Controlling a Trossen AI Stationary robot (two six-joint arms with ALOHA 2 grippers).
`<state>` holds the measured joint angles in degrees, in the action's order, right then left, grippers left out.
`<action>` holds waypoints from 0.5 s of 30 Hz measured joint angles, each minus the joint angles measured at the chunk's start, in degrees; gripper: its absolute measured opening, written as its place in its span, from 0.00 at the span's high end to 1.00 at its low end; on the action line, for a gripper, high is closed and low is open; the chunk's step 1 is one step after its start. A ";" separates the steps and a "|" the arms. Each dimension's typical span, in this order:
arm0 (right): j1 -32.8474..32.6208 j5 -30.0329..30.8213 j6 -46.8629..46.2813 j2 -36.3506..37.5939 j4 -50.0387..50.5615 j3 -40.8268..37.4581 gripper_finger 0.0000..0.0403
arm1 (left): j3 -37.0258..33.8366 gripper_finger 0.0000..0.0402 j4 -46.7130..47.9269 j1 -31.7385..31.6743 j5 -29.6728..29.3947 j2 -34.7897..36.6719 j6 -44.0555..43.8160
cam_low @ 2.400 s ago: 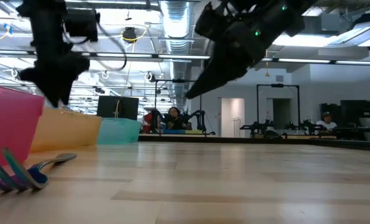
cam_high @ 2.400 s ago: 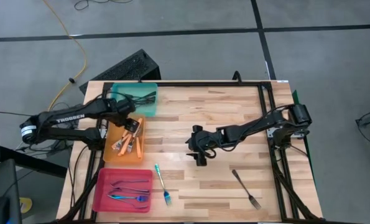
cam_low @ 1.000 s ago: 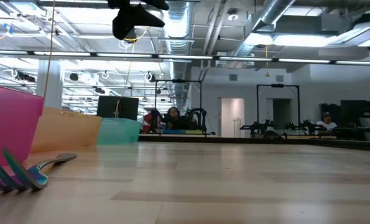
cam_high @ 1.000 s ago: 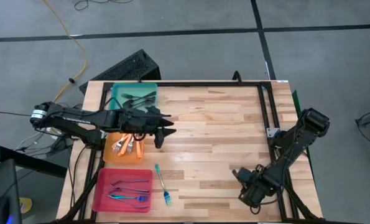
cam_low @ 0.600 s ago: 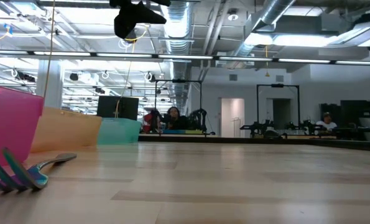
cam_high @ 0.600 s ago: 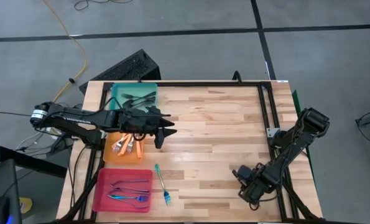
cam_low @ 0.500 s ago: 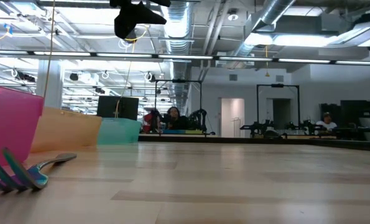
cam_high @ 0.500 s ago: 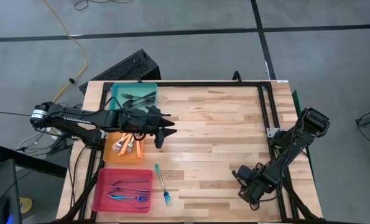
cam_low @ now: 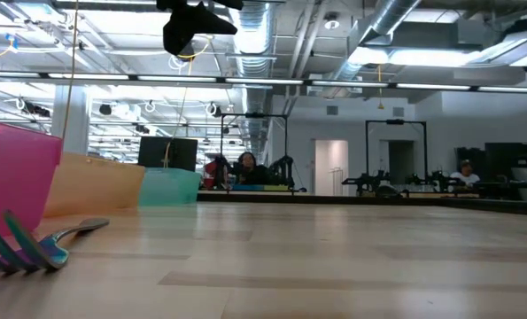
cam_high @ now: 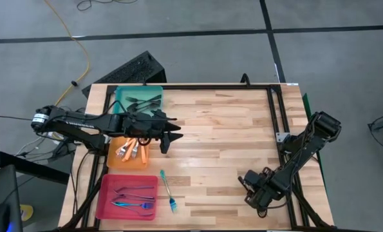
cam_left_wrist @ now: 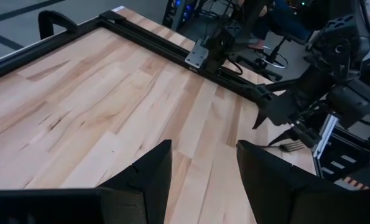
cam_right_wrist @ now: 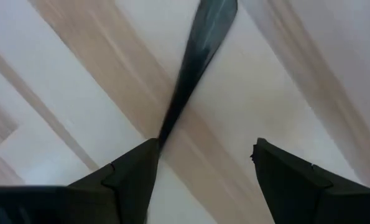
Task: Sort silverware by color (type)
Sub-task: Put the black fork into the blue bin
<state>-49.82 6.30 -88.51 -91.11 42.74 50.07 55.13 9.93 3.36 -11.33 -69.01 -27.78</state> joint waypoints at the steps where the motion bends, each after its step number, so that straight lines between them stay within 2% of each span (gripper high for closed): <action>1: 0.00 0.23 0.54 0.00 0.16 0.32 0.30 | 0.00 0.59 -0.07 0.00 0.00 0.00 0.05; 7: -0.02 1.26 1.76 -1.62 -0.36 0.86 0.30 | 0.00 0.59 -0.37 0.00 -0.03 0.00 0.12; 15: 0.08 -1.99 5.57 -6.40 -3.97 1.10 0.31 | 0.00 0.59 -0.39 0.00 -0.04 0.00 0.14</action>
<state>-49.74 4.31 -82.94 -97.51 38.78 51.17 55.13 9.54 3.36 -11.38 -69.01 -27.64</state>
